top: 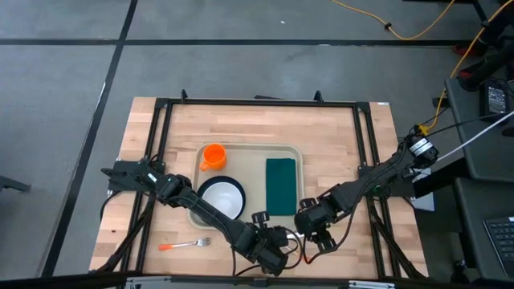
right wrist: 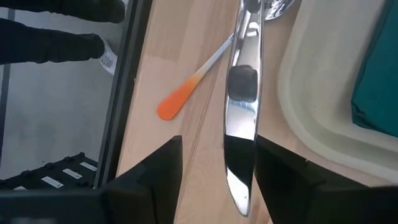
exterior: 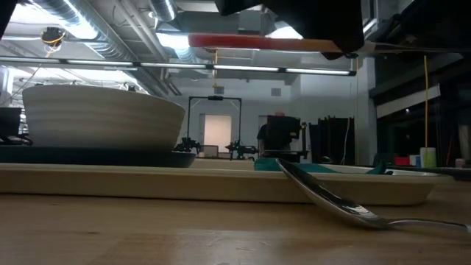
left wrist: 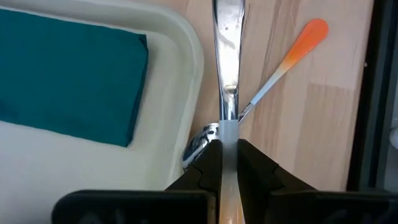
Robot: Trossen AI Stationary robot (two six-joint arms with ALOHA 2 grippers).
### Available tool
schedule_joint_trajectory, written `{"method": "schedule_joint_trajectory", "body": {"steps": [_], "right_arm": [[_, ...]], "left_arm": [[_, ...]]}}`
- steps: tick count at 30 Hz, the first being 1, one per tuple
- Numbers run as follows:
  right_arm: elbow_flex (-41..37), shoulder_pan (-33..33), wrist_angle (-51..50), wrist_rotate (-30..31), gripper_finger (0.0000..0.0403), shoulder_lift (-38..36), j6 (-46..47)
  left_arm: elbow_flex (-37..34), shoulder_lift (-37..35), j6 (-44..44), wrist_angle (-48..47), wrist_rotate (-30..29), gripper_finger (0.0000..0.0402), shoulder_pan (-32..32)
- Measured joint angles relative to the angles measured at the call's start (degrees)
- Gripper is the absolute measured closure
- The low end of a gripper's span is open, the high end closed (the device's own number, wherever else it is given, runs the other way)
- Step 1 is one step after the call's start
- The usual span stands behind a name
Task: Set up tray
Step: Put the orange knife on the dark green napkin
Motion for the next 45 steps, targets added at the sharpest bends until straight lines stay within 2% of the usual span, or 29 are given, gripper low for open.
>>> {"method": "schedule_joint_trajectory", "body": {"steps": [6,17,22,34,39,45], "right_arm": [[0.0,0.0,0.0,-0.9,0.0236,0.0,0.2],[0.0,-0.3,0.1,-1.9,0.0342,-0.1,2.5],[0.0,-0.6,0.1,-3.3,0.0392,-0.1,3.0],[0.1,-0.6,0.8,-3.0,0.0398,-0.2,3.2],[0.1,-0.9,-0.8,-4.1,0.04,-1.5,2.8],[6.1,-2.5,-15.5,-4.3,0.0401,-1.8,-2.9]], "left_arm": [[0.0,0.0,0.5,0.1,-0.3,0.0384,0.0],[-0.5,0.0,0.5,-0.1,0.0,0.0384,-0.1],[-0.6,0.0,0.1,-0.4,-0.8,0.0397,0.1],[-0.6,0.0,-0.2,-0.2,-0.5,0.04,-0.1],[-0.1,-1.0,-2.4,-4.4,-0.4,0.0401,-0.3],[0.0,-3.8,-5.8,-9.8,-0.7,0.0399,-0.8]]}}
